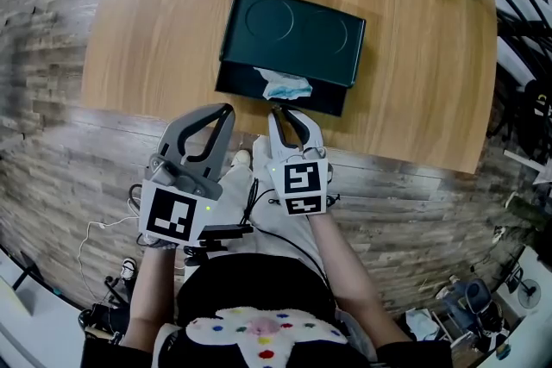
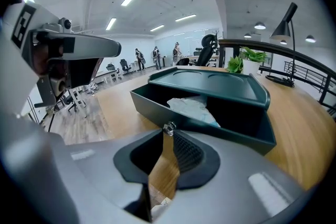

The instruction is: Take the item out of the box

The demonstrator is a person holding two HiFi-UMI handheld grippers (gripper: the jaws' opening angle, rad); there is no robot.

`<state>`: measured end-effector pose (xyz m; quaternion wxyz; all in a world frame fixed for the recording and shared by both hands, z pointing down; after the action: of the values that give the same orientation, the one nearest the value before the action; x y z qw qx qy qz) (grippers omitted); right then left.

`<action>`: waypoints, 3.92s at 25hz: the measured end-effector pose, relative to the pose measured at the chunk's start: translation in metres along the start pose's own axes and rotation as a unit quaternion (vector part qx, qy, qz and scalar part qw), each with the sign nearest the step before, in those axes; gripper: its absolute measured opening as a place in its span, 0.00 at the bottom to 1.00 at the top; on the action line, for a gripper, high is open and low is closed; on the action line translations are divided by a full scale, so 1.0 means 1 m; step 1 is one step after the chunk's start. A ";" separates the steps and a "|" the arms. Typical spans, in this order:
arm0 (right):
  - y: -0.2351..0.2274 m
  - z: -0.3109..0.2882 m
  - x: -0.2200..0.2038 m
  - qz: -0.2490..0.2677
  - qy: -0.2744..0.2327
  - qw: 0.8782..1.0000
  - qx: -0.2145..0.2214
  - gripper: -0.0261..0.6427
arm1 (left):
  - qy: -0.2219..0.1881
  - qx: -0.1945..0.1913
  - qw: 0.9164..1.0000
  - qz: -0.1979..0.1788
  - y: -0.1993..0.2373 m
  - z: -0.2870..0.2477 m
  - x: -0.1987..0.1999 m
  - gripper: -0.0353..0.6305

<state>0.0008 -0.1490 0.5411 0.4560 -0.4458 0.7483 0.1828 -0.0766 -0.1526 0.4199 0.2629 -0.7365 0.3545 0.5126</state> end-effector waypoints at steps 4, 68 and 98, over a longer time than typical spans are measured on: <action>0.007 0.011 -0.008 -0.001 0.001 1.000 0.001 0.14 | -0.002 -0.001 1.000 -0.003 -0.009 0.007 0.000 0.06; -0.069 0.130 0.024 -0.044 -0.084 0.991 -0.096 0.05 | 0.216 -0.254 0.924 -0.189 -0.079 -0.108 -0.067 0.21; -0.077 0.142 0.025 -0.065 -0.096 0.987 -0.114 0.05 | 0.237 -0.291 0.909 -0.181 -0.090 -0.104 -0.067 0.06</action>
<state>0.1341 -0.1057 0.4566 0.4830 -0.5233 0.6442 0.2791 0.0392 -0.1588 0.5197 0.0334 -0.9317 0.1026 0.3469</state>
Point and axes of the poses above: the fingertips, and each gripper's own axes: z backward along the fingers, y to its left, x out of its top, the point moved 1 cm from there along z, backward along the fingers, and after that the axes turned 6 degrees about -y, right-handed, at the moved point
